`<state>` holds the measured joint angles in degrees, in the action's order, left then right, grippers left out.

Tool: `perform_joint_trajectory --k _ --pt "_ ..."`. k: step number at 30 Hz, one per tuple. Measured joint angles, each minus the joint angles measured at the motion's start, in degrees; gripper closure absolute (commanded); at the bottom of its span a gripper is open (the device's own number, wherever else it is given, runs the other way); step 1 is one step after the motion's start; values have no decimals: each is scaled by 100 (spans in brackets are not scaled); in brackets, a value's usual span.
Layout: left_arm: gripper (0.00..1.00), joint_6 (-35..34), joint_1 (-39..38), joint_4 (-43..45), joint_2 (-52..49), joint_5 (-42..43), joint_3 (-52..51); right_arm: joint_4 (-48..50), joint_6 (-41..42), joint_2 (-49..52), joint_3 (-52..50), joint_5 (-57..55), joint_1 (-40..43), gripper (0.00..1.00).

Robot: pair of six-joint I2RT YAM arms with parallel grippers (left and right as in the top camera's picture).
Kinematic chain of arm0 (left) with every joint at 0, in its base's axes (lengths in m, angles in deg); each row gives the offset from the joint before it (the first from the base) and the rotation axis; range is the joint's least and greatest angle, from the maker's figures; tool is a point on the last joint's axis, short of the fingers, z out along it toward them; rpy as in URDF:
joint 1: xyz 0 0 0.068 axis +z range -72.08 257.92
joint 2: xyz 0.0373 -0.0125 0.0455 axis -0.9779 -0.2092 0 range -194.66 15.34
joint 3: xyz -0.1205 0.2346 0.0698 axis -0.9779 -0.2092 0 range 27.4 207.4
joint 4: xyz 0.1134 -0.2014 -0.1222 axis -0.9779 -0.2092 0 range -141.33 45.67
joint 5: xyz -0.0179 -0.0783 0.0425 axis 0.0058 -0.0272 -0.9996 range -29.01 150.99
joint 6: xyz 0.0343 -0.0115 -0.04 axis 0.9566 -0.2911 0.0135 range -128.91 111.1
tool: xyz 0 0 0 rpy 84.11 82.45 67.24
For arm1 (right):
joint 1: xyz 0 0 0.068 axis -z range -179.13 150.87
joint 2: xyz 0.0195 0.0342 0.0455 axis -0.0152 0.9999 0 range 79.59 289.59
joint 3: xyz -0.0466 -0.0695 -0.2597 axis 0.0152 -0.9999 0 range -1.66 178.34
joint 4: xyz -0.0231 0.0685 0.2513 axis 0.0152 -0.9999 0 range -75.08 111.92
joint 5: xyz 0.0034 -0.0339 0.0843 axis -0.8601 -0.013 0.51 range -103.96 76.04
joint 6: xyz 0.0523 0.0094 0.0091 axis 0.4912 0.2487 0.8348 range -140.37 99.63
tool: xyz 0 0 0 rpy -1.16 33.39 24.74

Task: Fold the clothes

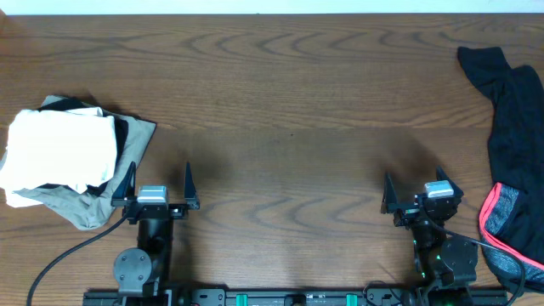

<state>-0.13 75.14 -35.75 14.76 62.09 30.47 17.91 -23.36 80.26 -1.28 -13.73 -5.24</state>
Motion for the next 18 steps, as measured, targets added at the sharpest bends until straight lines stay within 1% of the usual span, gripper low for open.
perform_joint_trajectory --k 2,7,12,18 --pt "2 0 0 -2 0 -50 -192 0 0 0 0 0 0 1" --pt "2 -39 0 -925 -13 -109 -260 -4 0 0 0 2 0 1" --pt "2 -407 0 -1032 -4 -90 -181 0 2 0 0 0 0 1" --pt "2 -601 0 -1034 -4 -90 -181 2 0 0 0 0 0 1"
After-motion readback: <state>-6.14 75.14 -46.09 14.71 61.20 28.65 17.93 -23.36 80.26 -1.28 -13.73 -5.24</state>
